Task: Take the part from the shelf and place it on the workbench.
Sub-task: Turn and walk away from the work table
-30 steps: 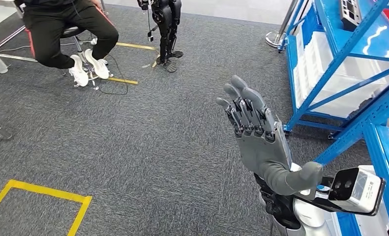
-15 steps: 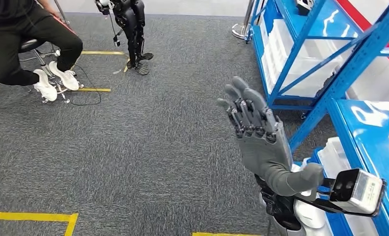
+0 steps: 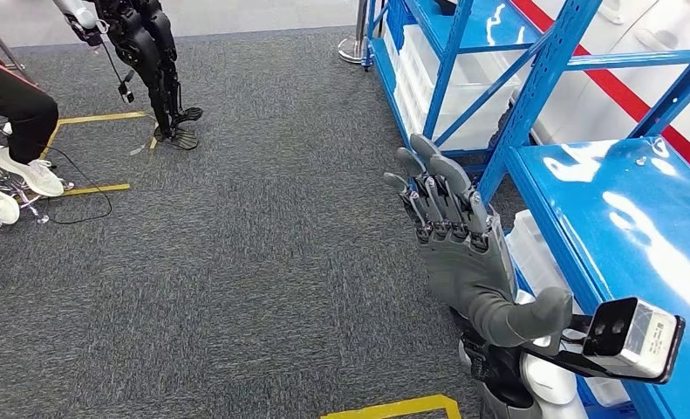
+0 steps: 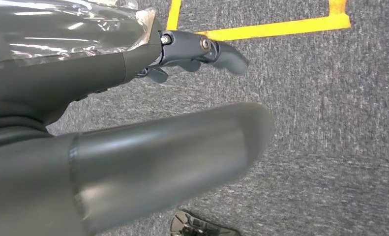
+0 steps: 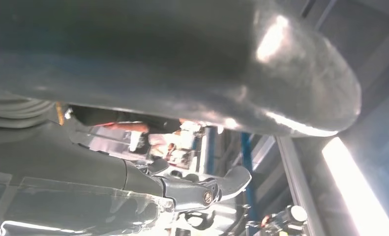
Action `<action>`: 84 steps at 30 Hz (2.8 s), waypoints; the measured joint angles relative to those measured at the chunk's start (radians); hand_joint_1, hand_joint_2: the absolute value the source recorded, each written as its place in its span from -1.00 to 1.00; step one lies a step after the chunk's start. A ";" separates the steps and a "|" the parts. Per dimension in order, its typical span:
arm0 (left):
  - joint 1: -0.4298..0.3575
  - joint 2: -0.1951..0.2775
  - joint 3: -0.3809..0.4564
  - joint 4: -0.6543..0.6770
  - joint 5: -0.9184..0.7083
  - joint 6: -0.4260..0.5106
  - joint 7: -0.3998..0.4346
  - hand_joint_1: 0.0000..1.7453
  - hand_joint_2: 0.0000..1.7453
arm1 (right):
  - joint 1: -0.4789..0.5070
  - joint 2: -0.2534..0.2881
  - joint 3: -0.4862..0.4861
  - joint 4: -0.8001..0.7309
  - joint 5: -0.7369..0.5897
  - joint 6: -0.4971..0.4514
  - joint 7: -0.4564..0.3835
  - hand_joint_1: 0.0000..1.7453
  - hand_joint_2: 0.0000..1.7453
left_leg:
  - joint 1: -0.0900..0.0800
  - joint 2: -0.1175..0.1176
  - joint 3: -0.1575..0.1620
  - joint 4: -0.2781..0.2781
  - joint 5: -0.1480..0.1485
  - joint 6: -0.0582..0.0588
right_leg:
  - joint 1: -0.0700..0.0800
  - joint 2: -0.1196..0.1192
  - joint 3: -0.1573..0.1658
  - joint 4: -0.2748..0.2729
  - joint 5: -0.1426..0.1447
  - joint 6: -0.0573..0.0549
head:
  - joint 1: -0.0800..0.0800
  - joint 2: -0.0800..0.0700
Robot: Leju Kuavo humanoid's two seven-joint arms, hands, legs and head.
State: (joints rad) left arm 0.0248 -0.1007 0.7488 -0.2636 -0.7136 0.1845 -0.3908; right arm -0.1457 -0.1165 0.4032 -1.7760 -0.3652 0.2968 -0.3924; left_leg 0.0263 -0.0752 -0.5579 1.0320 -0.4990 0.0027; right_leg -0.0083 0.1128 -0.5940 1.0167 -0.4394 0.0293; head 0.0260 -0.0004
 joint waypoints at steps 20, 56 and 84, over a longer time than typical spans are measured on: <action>0.003 -0.012 0.019 -0.033 -0.038 -0.014 0.020 -1.00 -1.00 | 0.007 -0.004 -0.006 -0.003 0.002 0.015 0.000 -1.00 -1.00 | -0.008 0.117 -0.022 0.083 -0.071 -0.006 | -0.007 -0.115 0.014 -0.014 -0.003 -0.023 | 0.004 0.000; 0.015 -0.012 0.042 -0.034 -0.041 -0.012 0.020 -1.00 -1.00 | 0.002 -0.015 -0.002 0.011 -0.009 0.009 -0.005 -1.00 -1.00 | -0.005 0.068 -0.100 0.202 -0.077 -0.009 | -0.005 -0.050 0.013 -0.009 -0.003 -0.026 | 0.000 0.000; 0.016 -0.016 0.058 -0.041 -0.058 -0.020 0.016 -1.00 -1.00 | 0.000 -0.025 0.006 0.008 -0.018 -0.011 -0.007 -1.00 -1.00 | -0.009 0.075 -0.101 0.233 -0.130 -0.017 | -0.010 -0.084 0.010 -0.014 -0.001 -0.028 | 0.000 0.000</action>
State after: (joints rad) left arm 0.0404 -0.1168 0.8066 -0.3048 -0.7711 0.1649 -0.3750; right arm -0.1461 -0.1411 0.4087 -1.7675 -0.3830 0.2856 -0.3990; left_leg 0.0172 0.0000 -0.6585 1.2651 -0.6291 -0.0140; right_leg -0.0184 0.0285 -0.5841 1.0029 -0.4400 0.0010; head 0.0262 -0.0004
